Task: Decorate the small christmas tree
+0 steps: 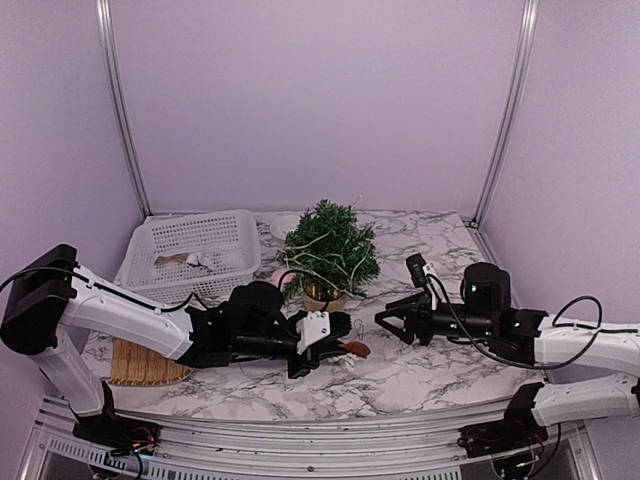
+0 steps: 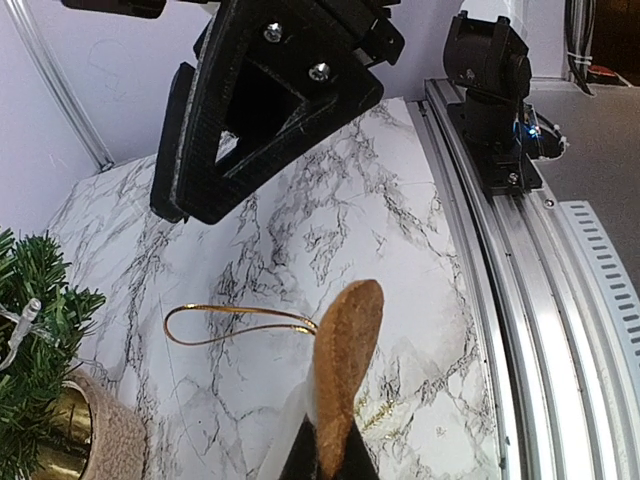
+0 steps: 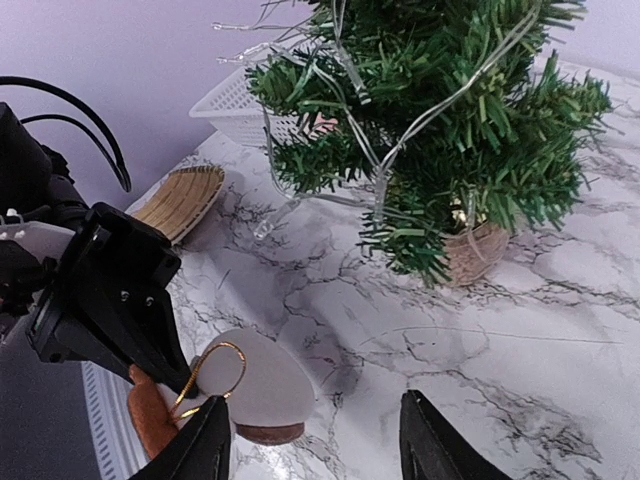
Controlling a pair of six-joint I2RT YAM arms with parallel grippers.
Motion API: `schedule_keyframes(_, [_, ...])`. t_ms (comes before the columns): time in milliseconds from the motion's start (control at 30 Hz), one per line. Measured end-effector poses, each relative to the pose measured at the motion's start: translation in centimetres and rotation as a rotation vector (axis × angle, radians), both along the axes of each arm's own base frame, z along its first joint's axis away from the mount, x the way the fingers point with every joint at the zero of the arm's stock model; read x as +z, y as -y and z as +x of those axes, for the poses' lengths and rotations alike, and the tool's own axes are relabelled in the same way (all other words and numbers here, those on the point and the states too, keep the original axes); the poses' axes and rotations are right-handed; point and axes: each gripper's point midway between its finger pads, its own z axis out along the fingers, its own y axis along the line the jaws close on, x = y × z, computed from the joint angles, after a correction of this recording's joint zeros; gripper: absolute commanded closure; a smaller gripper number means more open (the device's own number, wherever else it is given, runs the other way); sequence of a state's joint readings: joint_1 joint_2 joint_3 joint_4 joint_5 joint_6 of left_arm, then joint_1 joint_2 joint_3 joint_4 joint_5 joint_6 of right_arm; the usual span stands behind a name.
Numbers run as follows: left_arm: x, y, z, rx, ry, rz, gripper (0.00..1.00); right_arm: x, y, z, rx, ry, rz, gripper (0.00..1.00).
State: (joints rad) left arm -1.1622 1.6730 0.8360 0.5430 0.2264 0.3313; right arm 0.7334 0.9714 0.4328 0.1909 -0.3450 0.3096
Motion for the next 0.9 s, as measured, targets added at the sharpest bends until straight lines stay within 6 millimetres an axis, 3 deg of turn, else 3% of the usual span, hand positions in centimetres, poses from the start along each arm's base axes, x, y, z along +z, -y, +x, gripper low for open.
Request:
schedule_keyframes(133, [-0.3,-0.1,-0.2,-0.018,0.014,0.012,1.0,-0.2,-1.5,-0.7,0.088,-0.049,0.049,0.54])
schedule_keyframes(300, [-0.7,-0.1,-0.3,-0.03,0.02,0.026,1.0,-0.1,-2.7,-1.6,0.175,-0.078,0.097,0.54])
schedule_keyframes(833, [-1.3,-0.2,0.2,-0.008,0.04,0.048,1.0,-1.6,-3.5,-1.5,0.208,-0.127,0.095,0.6])
schedule_keyframes(900, [-1.3,-0.2,0.3,-0.004,0.041,0.05,1.0,-1.8,-3.5,-1.5,0.208,-0.134,0.091,0.66])
